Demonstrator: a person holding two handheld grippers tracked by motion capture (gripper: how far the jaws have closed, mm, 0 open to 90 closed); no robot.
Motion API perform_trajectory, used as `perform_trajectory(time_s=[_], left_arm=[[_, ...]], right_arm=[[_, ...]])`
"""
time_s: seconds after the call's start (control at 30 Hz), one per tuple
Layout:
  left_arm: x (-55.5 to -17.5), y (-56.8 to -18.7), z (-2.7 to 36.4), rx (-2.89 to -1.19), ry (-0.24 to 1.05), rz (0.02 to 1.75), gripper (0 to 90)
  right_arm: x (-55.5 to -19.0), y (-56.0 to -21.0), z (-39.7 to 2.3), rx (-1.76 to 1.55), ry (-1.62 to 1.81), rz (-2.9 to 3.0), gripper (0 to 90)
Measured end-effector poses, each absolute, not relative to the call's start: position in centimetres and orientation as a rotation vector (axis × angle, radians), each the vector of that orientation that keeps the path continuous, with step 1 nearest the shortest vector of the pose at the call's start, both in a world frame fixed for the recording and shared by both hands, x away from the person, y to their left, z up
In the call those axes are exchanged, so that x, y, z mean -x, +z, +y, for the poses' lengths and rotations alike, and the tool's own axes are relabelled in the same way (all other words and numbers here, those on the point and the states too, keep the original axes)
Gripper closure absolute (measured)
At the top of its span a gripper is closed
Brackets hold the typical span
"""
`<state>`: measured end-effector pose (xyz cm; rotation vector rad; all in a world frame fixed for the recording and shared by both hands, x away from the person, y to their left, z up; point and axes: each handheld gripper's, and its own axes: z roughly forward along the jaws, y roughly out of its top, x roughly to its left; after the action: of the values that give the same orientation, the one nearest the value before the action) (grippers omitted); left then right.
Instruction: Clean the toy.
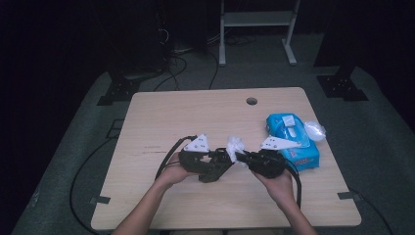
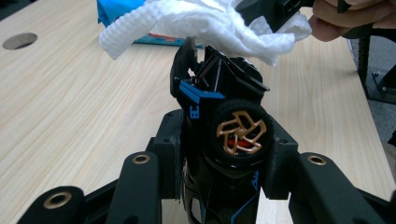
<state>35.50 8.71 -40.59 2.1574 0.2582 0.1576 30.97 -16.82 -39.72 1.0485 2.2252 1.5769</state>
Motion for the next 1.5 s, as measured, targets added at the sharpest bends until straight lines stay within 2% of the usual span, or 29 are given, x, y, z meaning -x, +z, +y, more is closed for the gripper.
perform_trajectory(time_s=[0.5,0.7,0.73,1.17,1.5], left_arm=[[-36.8,-41.8,4.4,-2.271,0.098,0.226,58.0],[-36.6,-43.1,3.5,-2.345,0.088,0.2,57.9],[-36.5,-43.4,3.4,-2.363,0.093,0.208,60.3],[-36.2,-43.4,3.7,-2.359,0.045,0.211,59.1],[-36.5,-42.4,7.1,-2.263,-0.002,0.284,57.1]], right_arm=[[-31.4,-41.4,-20.0,-1.154,1.528,2.202,82.4],[-31.5,-42.4,-20.0,-1.176,1.493,2.24,82.4],[-31.5,-42.7,-19.9,-1.179,1.486,2.25,82.4],[-31.4,-43.1,-19.6,-1.177,1.487,2.273,82.3],[-31.6,-42.6,-18.8,-1.157,1.512,2.277,82.2]])
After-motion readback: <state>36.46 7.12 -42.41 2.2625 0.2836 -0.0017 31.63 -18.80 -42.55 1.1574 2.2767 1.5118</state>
